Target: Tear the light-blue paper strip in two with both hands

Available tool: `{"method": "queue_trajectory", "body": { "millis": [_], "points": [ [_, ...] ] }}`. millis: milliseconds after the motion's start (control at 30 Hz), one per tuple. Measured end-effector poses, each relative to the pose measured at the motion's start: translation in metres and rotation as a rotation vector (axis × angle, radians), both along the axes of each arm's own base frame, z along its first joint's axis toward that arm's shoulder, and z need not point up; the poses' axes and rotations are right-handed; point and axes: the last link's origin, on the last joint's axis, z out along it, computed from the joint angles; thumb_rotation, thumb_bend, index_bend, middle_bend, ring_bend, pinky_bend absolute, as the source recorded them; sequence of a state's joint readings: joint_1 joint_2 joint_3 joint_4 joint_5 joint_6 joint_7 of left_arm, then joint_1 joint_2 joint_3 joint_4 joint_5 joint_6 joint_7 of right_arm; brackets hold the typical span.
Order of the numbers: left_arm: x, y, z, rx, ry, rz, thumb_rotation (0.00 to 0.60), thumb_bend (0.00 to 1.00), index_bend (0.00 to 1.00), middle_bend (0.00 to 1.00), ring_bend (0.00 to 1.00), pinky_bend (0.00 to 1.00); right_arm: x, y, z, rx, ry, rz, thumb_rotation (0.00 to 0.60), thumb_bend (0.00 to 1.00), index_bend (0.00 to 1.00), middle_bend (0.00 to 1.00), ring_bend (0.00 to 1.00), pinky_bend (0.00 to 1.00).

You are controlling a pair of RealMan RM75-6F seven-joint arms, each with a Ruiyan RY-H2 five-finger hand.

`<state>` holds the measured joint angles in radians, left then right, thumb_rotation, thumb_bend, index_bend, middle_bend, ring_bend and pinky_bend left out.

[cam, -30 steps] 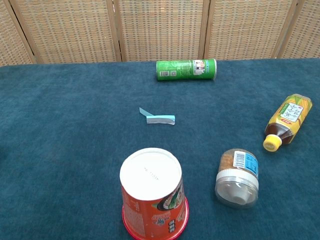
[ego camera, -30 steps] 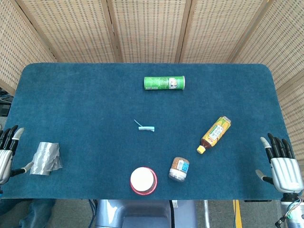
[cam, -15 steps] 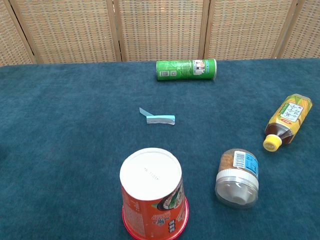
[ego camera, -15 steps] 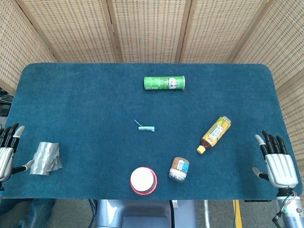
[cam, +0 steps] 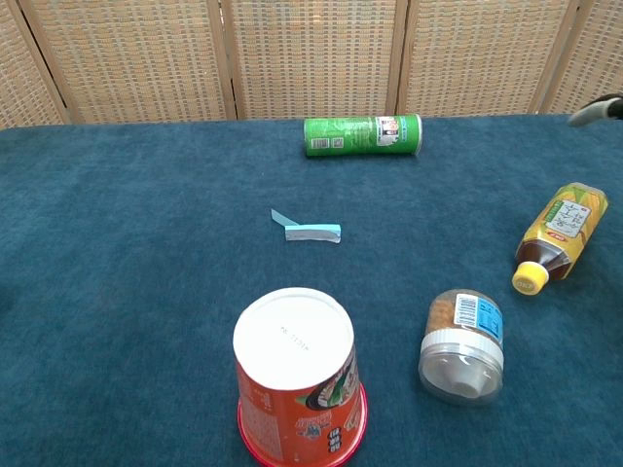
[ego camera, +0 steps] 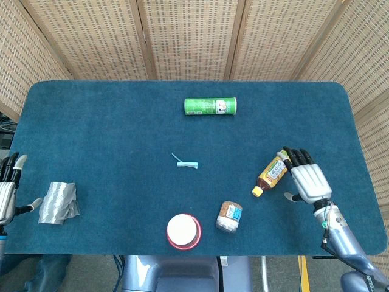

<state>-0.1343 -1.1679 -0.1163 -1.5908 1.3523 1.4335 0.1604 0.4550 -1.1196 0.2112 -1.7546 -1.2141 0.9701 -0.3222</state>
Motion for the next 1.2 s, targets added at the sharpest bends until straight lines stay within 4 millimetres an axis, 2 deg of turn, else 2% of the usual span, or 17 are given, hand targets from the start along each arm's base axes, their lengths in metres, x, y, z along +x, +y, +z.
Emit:
{"method": "queue_trajectory", "body": {
  "millis": [167, 300, 500, 633, 900, 1200],
  "points": [
    [-0.003, 0.007, 0.002, 0.004, -0.007, 0.018, 0.6, 0.0, 0.0, 0.0, 0.0, 0.0, 0.034, -0.024, -0.03, 0.051, -0.006, 0.053, 0.6, 0.0, 0.15, 0.0, 0.0, 0.0],
    [-0.005, 0.01, 0.003, 0.006, -0.011, 0.028, 0.6, 0.0, 0.0, 0.0, 0.0, 0.0, 0.065, -0.044, -0.064, 0.084, -0.021, 0.072, 0.6, 0.01, 0.23, 0.0, 0.0, 0.0],
    [-0.007, 0.011, 0.007, 0.015, -0.018, 0.038, 0.6, 0.0, 0.0, 0.0, 0.0, 0.0, 0.092, -0.073, -0.105, 0.058, 0.044, 0.108, 0.6, 0.05, 0.33, 0.0, 0.0, 0.0],
    [-0.008, 0.011, 0.008, 0.022, -0.02, 0.047, 0.6, 0.0, 0.0, 0.0, 0.0, 0.0, 0.108, -0.086, -0.131, 0.056, 0.044, 0.084, 0.6, 0.11, 0.36, 0.0, 0.0, 0.0],
    [-0.012, 0.015, 0.008, 0.022, -0.017, 0.075, 0.6, 0.0, 0.0, 0.0, 0.0, 0.0, 0.131, -0.096, -0.167, 0.082, 0.029, 0.027, 0.6, 0.16, 0.39, 0.0, 0.0, 0.0],
    [-0.013, 0.016, 0.01, 0.035, -0.025, 0.082, 0.6, 0.0, 0.0, 0.0, 0.0, 0.0, 0.138, -0.098, -0.19, 0.076, 0.038, 0.012, 0.6, 0.26, 0.4, 0.0, 0.0, 0.0]
  ]
}}
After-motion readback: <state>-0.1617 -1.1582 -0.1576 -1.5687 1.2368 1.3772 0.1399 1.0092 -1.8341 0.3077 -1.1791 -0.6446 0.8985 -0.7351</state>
